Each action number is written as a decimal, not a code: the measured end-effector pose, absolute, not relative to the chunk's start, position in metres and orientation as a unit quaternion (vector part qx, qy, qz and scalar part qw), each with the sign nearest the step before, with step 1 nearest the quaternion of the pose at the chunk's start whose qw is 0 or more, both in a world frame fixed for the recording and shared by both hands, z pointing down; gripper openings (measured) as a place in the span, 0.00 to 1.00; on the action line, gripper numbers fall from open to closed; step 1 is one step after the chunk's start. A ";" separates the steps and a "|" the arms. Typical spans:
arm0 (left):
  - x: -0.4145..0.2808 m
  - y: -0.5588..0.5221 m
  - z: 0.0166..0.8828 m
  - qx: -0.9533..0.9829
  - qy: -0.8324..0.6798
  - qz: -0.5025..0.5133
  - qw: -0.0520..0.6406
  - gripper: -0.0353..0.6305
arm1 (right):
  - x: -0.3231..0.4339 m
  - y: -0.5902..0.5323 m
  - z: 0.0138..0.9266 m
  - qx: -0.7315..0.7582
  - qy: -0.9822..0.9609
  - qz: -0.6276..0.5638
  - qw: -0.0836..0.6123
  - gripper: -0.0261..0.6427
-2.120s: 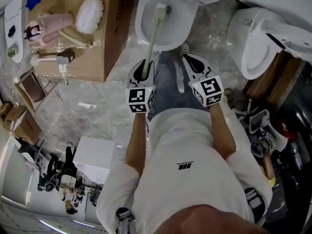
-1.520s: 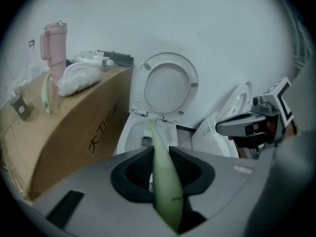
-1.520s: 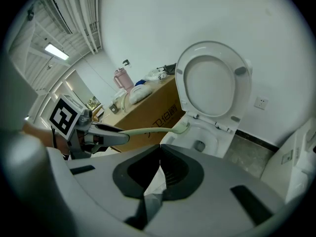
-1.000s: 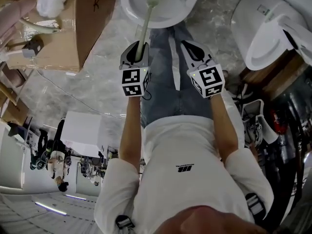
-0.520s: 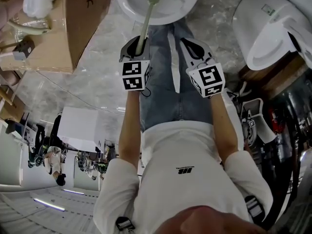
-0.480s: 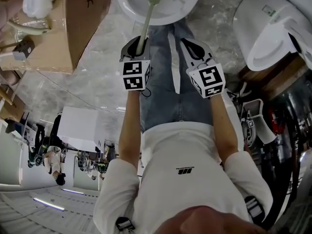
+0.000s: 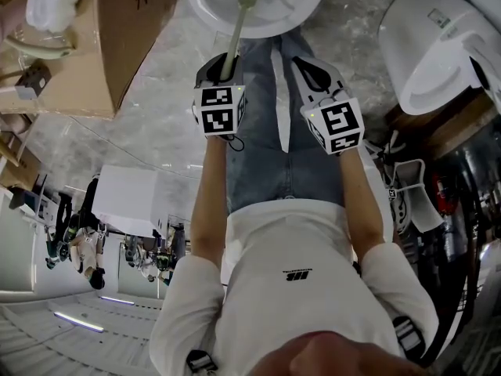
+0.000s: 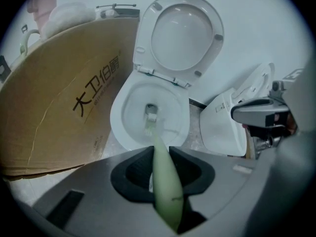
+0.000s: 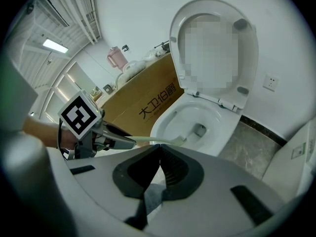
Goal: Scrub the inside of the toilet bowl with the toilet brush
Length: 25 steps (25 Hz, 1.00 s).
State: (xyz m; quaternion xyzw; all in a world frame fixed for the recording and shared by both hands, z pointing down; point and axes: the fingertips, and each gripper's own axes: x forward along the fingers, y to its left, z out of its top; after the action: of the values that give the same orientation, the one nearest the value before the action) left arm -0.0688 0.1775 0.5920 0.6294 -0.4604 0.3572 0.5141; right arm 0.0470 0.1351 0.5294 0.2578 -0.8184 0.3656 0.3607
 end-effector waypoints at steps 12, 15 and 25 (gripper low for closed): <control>-0.076 0.174 0.614 0.600 -0.466 0.390 0.521 0.21 | 0.056 0.130 0.538 0.251 -0.815 0.363 0.376 0.03; -0.074 0.174 0.617 0.597 -0.462 0.391 0.527 0.21 | 0.057 0.127 0.539 0.250 -0.815 0.362 0.376 0.03; -0.055 0.170 0.623 0.590 -0.448 0.388 0.549 0.21 | 0.060 0.123 0.542 0.248 -0.812 0.367 0.380 0.03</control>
State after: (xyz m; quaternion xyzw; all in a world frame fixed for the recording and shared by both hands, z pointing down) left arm -0.0552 0.1699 0.6235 0.5896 -0.4477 0.3881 0.5490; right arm 0.0604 0.1231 0.5417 0.2480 -0.8121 0.3670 0.3799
